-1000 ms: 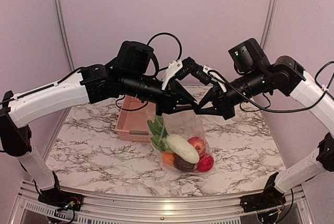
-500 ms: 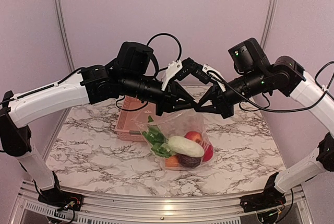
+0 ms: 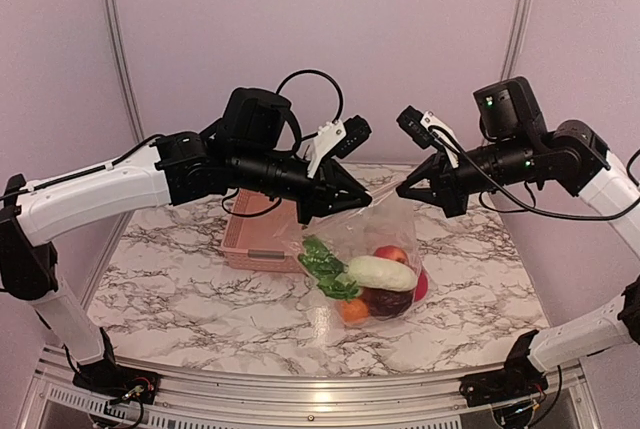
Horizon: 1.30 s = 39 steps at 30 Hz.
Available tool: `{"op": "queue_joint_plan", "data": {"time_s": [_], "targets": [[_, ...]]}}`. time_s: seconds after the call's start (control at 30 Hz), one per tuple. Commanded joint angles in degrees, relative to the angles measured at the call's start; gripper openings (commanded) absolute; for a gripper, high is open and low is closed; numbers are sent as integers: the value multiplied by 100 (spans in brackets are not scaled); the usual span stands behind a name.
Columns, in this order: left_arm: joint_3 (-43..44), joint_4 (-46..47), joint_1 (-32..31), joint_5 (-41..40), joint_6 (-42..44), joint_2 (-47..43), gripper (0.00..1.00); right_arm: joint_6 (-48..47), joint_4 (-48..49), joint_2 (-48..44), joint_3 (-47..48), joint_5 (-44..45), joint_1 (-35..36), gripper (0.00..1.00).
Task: Place the food in the zip-top bag and seal the zipper
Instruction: Zip the zipper of the food storage bag.
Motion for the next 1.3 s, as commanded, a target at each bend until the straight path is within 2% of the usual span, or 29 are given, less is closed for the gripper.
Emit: {"op": "queue_joint_plan", "data": {"time_s": [0.0,0.23,0.47,0.8,1.27], "targets": [[-301,-636,122,-148,-42,-290,8,65,410,-338,43,685,-270,0],[-601,-815,196,-294,-48,-446,8,18,504,-536,-120,1397,-533,0],[-955,-899,238,-491,-68,-591,8,-15,549,-578,-230,1573,-884,0],[-1558,-839,353,-633,-125,-900,8,12,646,-520,-335,1923,-963,0],[-2259,-747,492,-682,-191,-1271,8,-15,718,-345,-274,1850,-1190,0]]}}
